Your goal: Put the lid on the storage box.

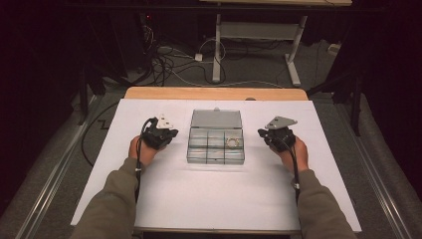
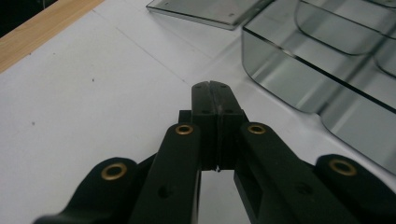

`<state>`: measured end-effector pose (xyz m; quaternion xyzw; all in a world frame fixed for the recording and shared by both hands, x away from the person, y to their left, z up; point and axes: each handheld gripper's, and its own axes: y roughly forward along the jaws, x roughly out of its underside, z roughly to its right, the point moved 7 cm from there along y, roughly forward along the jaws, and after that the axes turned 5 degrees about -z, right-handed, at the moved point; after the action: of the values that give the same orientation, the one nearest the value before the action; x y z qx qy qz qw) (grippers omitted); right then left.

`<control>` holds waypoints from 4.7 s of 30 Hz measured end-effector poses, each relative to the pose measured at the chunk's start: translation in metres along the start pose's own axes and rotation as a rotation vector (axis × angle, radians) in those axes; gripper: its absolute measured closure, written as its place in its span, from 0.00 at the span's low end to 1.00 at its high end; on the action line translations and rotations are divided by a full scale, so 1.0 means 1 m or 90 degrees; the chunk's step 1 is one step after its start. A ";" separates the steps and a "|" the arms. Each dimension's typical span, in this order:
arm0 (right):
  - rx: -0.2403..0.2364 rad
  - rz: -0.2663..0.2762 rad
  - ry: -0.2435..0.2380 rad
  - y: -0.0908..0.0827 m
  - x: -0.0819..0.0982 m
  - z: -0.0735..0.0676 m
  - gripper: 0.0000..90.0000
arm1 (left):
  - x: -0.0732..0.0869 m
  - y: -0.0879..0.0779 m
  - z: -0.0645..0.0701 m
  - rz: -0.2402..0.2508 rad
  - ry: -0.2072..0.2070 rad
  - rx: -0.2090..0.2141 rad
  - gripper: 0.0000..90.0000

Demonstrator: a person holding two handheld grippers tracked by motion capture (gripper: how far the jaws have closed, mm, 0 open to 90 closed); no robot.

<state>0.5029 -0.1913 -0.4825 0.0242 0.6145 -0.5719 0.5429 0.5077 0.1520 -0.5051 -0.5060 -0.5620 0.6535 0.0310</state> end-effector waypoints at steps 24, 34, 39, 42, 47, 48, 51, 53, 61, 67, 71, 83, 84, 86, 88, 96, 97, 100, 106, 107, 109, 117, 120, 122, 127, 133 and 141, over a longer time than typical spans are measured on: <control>0.009 -0.109 0.041 0.083 -0.024 0.007 1.00 | -0.036 0.065 -0.010 -0.028 -0.089 -0.018 0.96; 0.009 -0.092 0.066 0.093 -0.034 -0.001 1.00 | -0.040 0.068 -0.006 -0.024 -0.096 -0.028 0.96; 0.013 -0.080 0.079 0.091 -0.035 0.001 1.00 | -0.042 0.068 -0.004 -0.019 -0.110 -0.027 0.96; 0.020 -0.067 0.088 0.089 -0.038 0.002 1.00 | -0.044 0.067 -0.003 -0.007 -0.121 -0.028 0.96; 0.021 -0.064 0.090 0.090 -0.039 -0.001 1.00 | -0.046 0.066 -0.003 0.001 -0.126 -0.038 0.96; 0.021 -0.058 0.093 0.090 -0.040 -0.001 1.00 | -0.047 0.065 -0.004 0.005 -0.127 -0.039 0.96; 0.035 -0.052 0.094 0.088 -0.042 -0.002 1.00 | -0.048 0.064 -0.004 0.012 -0.129 -0.048 0.96; 0.045 -0.051 0.089 0.086 -0.043 -0.002 1.00 | -0.050 0.063 -0.004 0.014 -0.127 -0.057 0.96; 0.069 -0.023 0.077 0.076 -0.053 0.001 1.00 | -0.059 0.052 -0.006 0.035 -0.105 -0.094 0.96; 0.083 0.003 0.065 0.067 -0.061 0.003 1.00 | -0.067 0.043 -0.007 0.055 -0.085 -0.120 0.96; 0.088 0.013 0.057 0.061 -0.066 0.002 1.00 | -0.071 0.036 -0.007 0.064 -0.072 -0.129 0.96; 0.116 0.047 0.014 0.037 -0.082 0.002 1.00 | -0.081 0.012 -0.007 0.094 -0.036 -0.131 0.96; 0.115 0.048 0.012 0.035 -0.083 0.002 1.00 | -0.080 0.010 -0.007 0.087 -0.037 -0.128 0.96; 0.113 0.056 0.014 0.031 -0.084 0.002 1.00 | -0.081 0.008 -0.006 0.087 -0.031 -0.130 0.96; 0.114 0.063 0.013 0.028 -0.086 0.002 0.99 | -0.082 0.005 -0.006 0.092 -0.031 -0.130 0.96; 0.123 0.079 0.018 0.014 -0.090 -0.001 1.00 | -0.089 -0.010 -0.003 0.116 -0.017 -0.159 0.96; 0.121 0.082 0.020 0.012 -0.090 -0.001 1.00 | -0.088 -0.010 -0.003 0.113 -0.014 -0.159 0.96; 0.124 0.086 0.020 0.008 -0.091 -0.003 1.00 | -0.088 -0.013 -0.002 0.119 -0.018 -0.154 0.96; 0.120 0.101 0.029 0.002 -0.091 -0.005 1.00 | -0.088 -0.019 0.001 0.134 -0.021 -0.151 0.96; 0.119 0.107 0.034 0.001 -0.092 -0.005 1.00 | -0.088 -0.020 0.001 0.137 -0.020 -0.152 0.96; 0.121 0.114 0.034 -0.002 -0.093 -0.006 1.00 | -0.089 -0.023 0.002 0.147 -0.026 -0.148 0.96; 0.133 0.125 0.035 -0.007 -0.093 -0.009 1.00 | -0.088 -0.027 0.005 0.156 -0.025 -0.153 0.96; 0.134 0.131 0.039 -0.007 -0.090 -0.011 1.00 | -0.087 -0.028 0.007 0.157 -0.022 -0.155 0.96; 0.133 0.128 0.036 -0.006 -0.088 -0.012 1.00 | -0.087 -0.029 0.008 0.162 -0.022 -0.154 0.96; 0.134 0.135 0.035 -0.008 -0.086 -0.013 1.00 | -0.085 -0.031 0.009 0.162 -0.017 -0.156 0.96; 0.140 0.150 0.033 -0.010 -0.083 -0.016 1.00 | -0.084 -0.034 0.012 0.168 -0.017 -0.152 0.96; 0.141 0.156 0.032 -0.012 -0.079 -0.021 1.00 | -0.078 -0.037 0.018 0.172 -0.004 -0.157 0.96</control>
<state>0.5133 -0.1333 -0.4246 0.1725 0.5537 -0.5649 0.5869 0.5139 0.1055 -0.4300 -0.5748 -0.5649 0.5796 -0.1207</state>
